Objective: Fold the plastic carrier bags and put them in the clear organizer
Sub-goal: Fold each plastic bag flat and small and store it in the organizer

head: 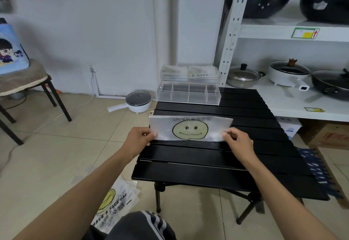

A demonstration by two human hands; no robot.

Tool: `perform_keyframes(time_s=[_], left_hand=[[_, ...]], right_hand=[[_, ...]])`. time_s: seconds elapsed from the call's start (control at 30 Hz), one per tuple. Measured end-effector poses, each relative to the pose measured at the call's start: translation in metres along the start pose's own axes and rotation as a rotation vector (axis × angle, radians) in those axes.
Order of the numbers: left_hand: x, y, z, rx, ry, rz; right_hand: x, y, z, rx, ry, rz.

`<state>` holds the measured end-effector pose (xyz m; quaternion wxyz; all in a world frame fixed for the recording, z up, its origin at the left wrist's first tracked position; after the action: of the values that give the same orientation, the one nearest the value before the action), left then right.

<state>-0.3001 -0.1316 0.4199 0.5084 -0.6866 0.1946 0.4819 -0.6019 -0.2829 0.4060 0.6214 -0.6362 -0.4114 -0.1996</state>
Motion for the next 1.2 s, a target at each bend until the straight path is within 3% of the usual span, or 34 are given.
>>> perform_keyframes(time_s=[0.2, 0.43, 0.67, 0.83, 1.03, 1.2], left_hand=[[-0.001, 0.004, -0.002, -0.015, -0.095, 0.044], [-0.007, 0.005, -0.009, 0.001, -0.169, -0.072], [-0.008, 0.009, -0.001, -0.266, 0.005, -0.345], [-0.012, 0.021, -0.002, -0.226, 0.029, -0.353], [-0.008, 0.027, -0.003, -0.215, 0.01, -0.306], [-0.013, 0.032, -0.001, -0.165, 0.065, -0.525]], right_hand=[[0.007, 0.01, -0.007, -0.109, 0.11, 0.106], [0.013, 0.017, -0.003, -0.191, 0.052, 0.305], [0.009, 0.015, -0.001, -0.25, 0.02, 0.269], [0.012, 0.018, 0.002, -0.238, 0.002, 0.483], [0.008, 0.019, 0.0, -0.19, -0.038, 0.376], [0.007, 0.019, 0.001, -0.14, -0.079, 0.513]])
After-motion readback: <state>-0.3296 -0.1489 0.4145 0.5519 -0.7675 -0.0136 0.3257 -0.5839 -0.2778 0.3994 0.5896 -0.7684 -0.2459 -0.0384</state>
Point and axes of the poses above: each hand's wrist, its own z-axis away from the middle knuckle, its own y-axis out of the palm, x = y × z, the point moved 3 cm from there along -z, towards the middle knuckle
